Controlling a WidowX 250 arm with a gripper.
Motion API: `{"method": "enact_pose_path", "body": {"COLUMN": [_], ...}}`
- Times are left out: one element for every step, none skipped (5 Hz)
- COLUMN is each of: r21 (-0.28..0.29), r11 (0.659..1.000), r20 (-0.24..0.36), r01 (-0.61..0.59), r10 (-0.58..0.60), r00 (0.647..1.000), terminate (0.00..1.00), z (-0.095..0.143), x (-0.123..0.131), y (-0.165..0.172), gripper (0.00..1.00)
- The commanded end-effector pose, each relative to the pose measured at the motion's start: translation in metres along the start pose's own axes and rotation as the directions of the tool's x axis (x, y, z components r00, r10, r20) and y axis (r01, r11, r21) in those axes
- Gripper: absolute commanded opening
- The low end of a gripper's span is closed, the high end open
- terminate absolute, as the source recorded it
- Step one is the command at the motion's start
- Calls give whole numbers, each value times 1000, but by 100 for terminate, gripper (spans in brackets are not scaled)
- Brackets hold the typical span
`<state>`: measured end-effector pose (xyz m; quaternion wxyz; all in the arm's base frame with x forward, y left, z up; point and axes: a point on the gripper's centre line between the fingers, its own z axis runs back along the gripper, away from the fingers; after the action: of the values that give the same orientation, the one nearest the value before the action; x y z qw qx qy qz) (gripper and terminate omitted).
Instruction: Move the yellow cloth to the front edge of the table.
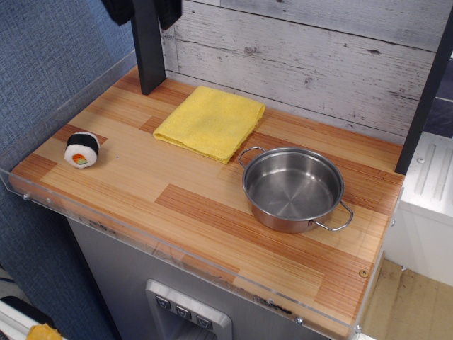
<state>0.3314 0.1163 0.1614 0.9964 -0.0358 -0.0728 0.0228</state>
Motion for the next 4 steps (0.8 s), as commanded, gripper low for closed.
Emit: {"method": "enact_pose_path", "body": {"r21": [87,68,33,16], "r11": [996,997,999,1000], "r20": [35,19,20,15], "r01": [-17,-20,-16,-16], "r10": [14,19,16,16], "r00": [999,1000,1000,1000], "terminate": [0,0,0,0], "z": [-19,-36,-46,-53], "x": [28,25,20,18], "y": [19,14,2,-4], "gripper": [100,100,100,100]}}
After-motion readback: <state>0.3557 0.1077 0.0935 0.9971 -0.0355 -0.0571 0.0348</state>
